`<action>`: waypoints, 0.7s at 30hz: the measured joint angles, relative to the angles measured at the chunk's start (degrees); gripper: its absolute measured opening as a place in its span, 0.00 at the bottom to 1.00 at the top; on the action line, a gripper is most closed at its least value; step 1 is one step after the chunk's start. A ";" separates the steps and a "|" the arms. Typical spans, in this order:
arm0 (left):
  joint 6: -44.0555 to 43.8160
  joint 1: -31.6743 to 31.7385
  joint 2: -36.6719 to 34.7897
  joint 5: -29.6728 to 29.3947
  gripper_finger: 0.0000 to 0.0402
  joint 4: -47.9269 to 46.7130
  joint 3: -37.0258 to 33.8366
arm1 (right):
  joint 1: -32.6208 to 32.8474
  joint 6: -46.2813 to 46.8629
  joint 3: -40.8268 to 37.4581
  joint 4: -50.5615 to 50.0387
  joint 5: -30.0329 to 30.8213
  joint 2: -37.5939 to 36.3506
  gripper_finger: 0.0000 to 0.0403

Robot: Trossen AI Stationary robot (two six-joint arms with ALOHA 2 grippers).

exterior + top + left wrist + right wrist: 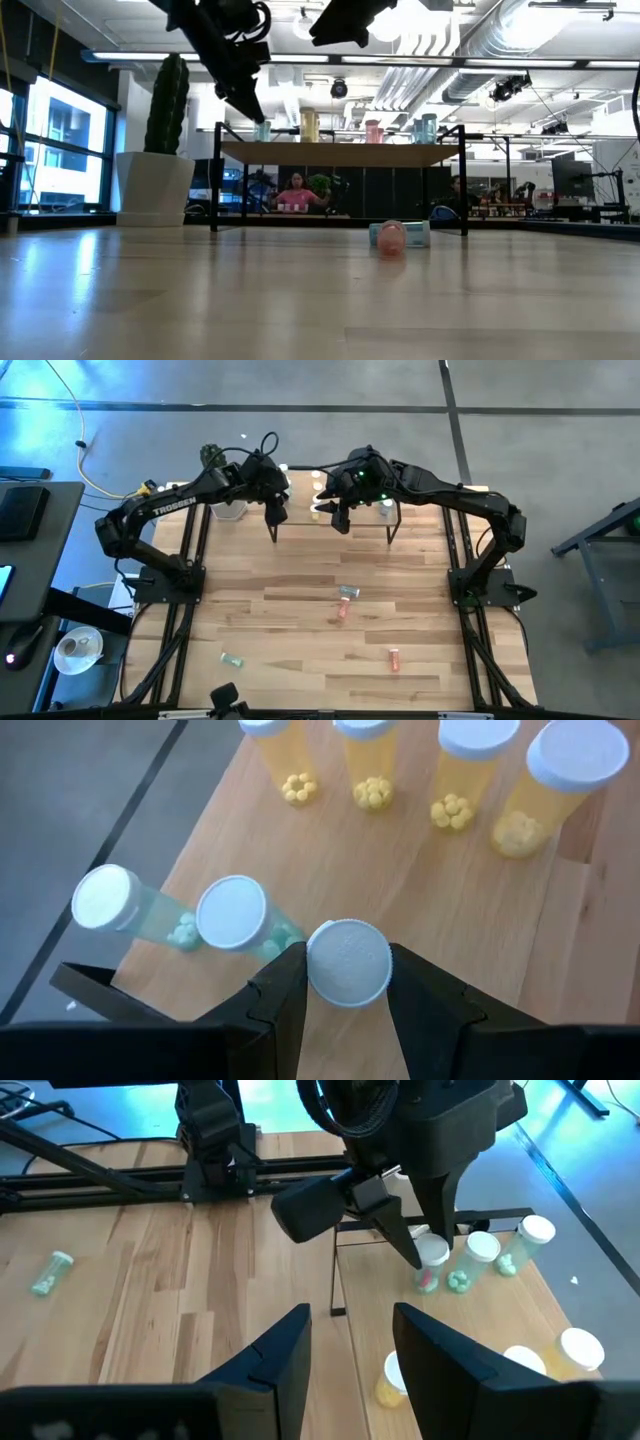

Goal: Pick and place medicine bottles onto shelf by color
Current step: Put the light blue pill bottle on the shelf aligned with the other light blue pill bottle

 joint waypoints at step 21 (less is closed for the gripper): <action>-1.46 0.36 1.36 -0.50 0.34 -0.35 -0.25 | 0.00 0.00 0.00 -0.72 -0.05 0.02 0.33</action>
